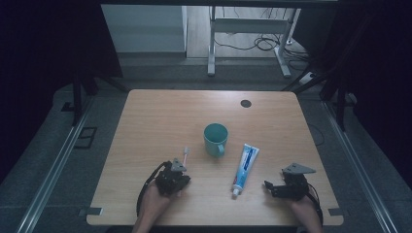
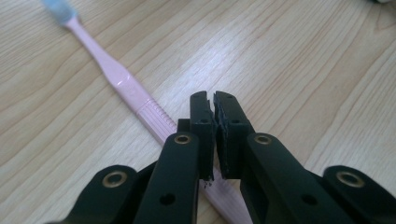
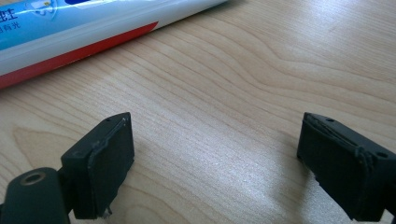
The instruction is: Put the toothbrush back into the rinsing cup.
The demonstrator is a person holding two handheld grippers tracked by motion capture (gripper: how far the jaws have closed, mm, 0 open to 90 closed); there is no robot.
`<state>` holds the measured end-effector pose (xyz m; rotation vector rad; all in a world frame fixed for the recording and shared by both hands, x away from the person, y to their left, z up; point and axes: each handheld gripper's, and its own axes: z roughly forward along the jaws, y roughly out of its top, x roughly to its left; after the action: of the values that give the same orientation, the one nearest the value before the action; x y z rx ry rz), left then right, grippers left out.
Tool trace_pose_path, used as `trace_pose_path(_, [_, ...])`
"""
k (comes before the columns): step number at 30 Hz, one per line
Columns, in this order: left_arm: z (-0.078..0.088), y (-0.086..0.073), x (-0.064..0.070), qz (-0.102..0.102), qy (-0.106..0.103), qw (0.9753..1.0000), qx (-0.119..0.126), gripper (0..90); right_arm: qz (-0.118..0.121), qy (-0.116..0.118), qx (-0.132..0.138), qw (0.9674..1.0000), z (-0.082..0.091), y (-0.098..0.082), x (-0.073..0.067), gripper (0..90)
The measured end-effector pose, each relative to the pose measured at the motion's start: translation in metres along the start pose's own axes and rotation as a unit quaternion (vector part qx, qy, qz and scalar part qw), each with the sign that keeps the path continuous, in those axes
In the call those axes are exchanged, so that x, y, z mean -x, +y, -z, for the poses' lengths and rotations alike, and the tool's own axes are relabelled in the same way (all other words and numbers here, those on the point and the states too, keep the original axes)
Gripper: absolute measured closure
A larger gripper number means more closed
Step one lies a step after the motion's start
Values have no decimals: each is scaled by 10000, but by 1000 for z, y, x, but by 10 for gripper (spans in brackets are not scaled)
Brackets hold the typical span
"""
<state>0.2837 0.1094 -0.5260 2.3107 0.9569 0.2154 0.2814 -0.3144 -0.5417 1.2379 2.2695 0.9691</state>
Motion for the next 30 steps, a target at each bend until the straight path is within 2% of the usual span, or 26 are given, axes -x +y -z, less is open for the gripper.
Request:
trace_pose_path(11, [10,-11,-11,151,117,9998,-30,859,-2,-4,2,10000,0,0,0,105])
trace_pose_path(23, [21,-21,-26,219,349,9991,-125,850,-5,-2,2,10000,0,0,0,105])
trace_pose_path(26, [23,-23,-29,269,317,9991,-110,850,-7,-1,0,10000,0,0,0,105])
trace_pose_path(30, [23,-22,-28,233,288,9992,-111,847,-7,-2,1,10000,0,0,0,105])
